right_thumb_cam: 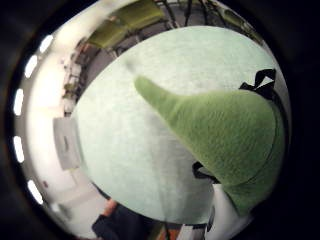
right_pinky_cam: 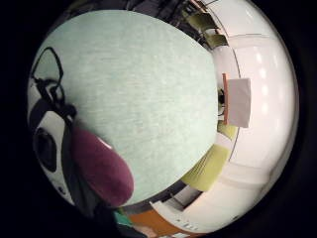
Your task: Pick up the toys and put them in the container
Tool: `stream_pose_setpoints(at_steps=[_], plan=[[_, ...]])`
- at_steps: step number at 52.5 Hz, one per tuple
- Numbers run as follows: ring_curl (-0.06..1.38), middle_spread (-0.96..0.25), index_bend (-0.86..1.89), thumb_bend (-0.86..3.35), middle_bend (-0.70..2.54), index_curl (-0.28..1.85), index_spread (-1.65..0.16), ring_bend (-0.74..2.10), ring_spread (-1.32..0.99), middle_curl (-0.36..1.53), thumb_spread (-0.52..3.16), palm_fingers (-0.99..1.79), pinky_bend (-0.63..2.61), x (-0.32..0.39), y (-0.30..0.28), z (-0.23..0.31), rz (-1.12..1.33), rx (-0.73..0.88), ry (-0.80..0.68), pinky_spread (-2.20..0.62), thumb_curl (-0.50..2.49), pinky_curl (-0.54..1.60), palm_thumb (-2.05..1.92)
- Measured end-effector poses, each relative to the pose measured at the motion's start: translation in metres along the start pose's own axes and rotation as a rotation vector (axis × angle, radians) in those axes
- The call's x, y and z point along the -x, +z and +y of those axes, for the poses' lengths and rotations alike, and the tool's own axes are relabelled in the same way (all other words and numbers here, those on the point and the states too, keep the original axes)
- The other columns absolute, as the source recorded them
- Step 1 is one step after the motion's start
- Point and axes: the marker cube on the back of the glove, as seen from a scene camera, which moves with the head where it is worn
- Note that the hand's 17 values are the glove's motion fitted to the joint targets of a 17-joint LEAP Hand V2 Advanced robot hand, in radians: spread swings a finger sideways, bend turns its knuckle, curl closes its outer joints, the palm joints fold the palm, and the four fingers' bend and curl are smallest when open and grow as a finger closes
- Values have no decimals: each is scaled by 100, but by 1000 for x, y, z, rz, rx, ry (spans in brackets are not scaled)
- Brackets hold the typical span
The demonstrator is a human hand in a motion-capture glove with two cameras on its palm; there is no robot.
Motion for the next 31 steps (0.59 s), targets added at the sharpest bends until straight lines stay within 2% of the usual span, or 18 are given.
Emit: stream_pose_setpoints(at_steps=[1,2,4,10,14,23,31], plan=[[35,-32,19,25,40,47,-32,79,-49,43,118,124,64,3,-3,0,7,-6,-4,-40,48,34,61],[34,-32,22,24,35,49,-33,76,-50,42,117,111,66,7,-7,0,15,-12,-9,-40,49,35,61],[39,-35,18,21,49,49,-33,87,-49,47,109,130,63,15,-17,-1,23,-25,-17,-43,51,35,59],[44,-36,25,14,72,54,-34,96,-45,56,93,140,61,35,-54,-6,-7,-44,-40,-48,56,35,58],[47,-36,33,12,80,58,-34,101,-44,59,85,139,63,49,-89,-7,-28,-62,-65,-49,60,36,59],[50,-35,48,10,90,68,-34,111,-41,63,76,134,67,110,-195,2,-76,-211,-113,-49,68,38,61],[51,-34,55,9,95,74,-32,115,-40,65,70,129,70,173,-267,20,-108,-254,-158,-49,74,40,62]])
